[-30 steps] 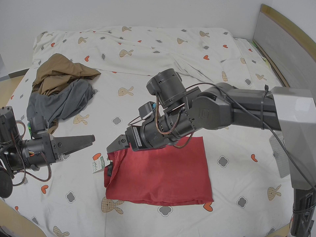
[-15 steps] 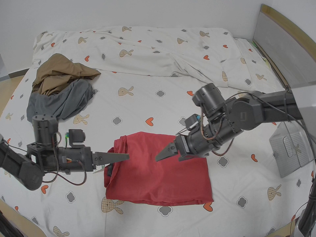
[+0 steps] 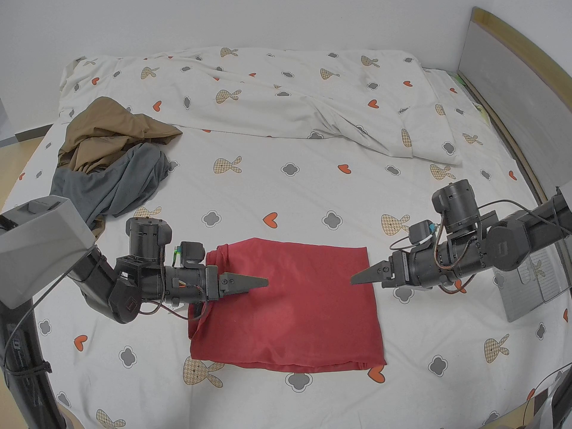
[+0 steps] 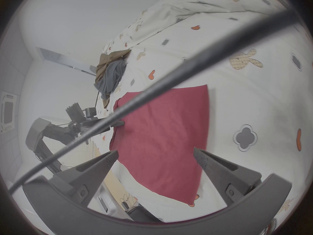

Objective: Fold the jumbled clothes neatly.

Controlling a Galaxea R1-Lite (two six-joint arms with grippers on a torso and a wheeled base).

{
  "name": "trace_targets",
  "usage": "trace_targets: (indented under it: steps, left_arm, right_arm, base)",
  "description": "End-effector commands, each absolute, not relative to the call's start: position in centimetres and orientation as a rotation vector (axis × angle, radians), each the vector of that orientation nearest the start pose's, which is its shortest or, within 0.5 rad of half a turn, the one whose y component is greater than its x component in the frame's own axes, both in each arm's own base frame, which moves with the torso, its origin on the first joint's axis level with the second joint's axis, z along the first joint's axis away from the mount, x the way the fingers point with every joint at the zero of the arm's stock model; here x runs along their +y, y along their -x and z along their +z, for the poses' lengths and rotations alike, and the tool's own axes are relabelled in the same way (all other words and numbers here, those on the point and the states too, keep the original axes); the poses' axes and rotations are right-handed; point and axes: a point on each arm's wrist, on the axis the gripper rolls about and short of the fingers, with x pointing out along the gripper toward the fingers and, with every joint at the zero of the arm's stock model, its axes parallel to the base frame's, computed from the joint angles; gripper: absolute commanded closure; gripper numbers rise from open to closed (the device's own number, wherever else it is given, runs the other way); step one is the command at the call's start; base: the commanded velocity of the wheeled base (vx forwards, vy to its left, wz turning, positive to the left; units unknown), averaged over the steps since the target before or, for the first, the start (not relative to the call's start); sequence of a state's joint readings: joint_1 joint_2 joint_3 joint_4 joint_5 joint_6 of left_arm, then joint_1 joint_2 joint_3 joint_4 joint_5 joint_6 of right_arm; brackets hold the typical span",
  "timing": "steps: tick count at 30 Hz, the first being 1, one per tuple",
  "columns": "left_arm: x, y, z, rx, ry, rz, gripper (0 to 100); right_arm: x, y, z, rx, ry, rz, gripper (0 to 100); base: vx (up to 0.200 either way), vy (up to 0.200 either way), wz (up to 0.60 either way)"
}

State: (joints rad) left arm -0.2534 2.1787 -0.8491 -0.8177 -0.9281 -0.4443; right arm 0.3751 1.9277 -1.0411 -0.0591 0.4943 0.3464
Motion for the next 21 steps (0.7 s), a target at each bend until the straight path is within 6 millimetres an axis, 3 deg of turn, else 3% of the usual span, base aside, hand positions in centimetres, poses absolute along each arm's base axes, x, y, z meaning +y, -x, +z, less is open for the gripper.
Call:
trace_targets:
  steps: [1,4,11,21]
  left_arm:
    - [-8.8,-37.2,1.4,0.807,0.608,-0.94,0]
    - [-7.4,-37.5,1.1,0.802,0.624,-0.904,0]
    - [-5.0,-36.7,2.6,0.765,0.639,-0.85,0]
    - [-3.2,-32.7,5.2,0.735,0.619,-0.822,0]
  right_arm:
    - [11.2,-31.4,12.4,0.967,-0.408,0.649,0]
    - [11.0,-31.3,12.6,0.962,-0.418,0.663,0]
    - [10.9,-31.4,12.5,0.966,-0.418,0.662,0]
    - [10.9,-31.3,12.0,0.98,-0.418,0.654,0]
  base:
    - [0.0,0.0,0.0]
    - [0.0,0.0,0.0]
    - [0.0,0.0,0.0]
    - [0.0,0.0,0.0]
